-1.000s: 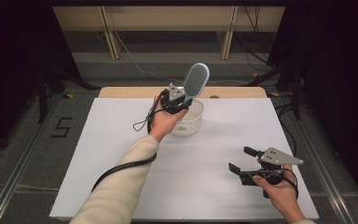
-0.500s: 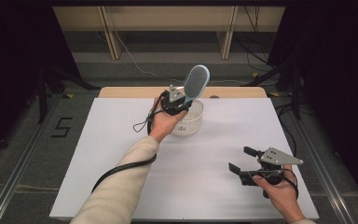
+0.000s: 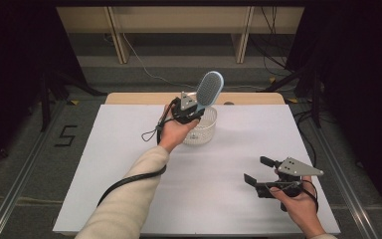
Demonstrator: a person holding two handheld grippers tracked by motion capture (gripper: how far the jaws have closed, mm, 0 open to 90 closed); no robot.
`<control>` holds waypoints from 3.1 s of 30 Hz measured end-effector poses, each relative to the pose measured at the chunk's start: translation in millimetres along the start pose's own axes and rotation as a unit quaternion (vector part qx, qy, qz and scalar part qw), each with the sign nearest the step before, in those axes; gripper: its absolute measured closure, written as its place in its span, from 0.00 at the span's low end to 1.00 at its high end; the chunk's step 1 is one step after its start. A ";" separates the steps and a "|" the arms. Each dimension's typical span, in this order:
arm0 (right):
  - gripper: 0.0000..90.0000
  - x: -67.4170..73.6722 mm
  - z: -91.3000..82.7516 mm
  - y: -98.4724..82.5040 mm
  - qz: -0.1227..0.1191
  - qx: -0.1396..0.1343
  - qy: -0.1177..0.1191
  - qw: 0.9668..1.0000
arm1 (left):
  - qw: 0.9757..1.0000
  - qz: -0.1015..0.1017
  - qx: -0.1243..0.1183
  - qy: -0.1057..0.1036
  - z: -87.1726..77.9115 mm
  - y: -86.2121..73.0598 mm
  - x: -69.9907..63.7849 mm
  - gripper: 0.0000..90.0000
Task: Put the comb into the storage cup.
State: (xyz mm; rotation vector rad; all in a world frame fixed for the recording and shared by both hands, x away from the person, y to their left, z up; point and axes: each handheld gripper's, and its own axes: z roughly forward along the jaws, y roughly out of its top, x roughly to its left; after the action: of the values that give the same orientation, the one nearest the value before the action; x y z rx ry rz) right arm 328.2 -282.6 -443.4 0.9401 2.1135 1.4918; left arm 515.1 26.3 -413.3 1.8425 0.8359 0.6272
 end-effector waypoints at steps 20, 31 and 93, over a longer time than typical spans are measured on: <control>0.15 0.1 0.1 0.0 0.001 0.001 0.000 1.000 | 1.000 0.010 0.012 -0.004 0.6 -4.2 -0.2 0.77; 0.15 -0.1 0.0 -0.1 0.001 0.002 0.000 1.000 | 1.000 0.012 0.015 -0.005 1.7 -5.1 -0.7 0.77; 0.15 0.6 0.1 -0.1 0.001 0.004 -0.002 1.000 | 0.997 0.015 0.073 -0.009 -62.0 -11.4 21.2 0.02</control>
State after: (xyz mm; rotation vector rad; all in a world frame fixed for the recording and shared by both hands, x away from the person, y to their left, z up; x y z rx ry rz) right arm 327.9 -282.1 -443.6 0.9472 2.1185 1.4820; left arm 480.2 81.0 -398.7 1.9927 0.8641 0.5803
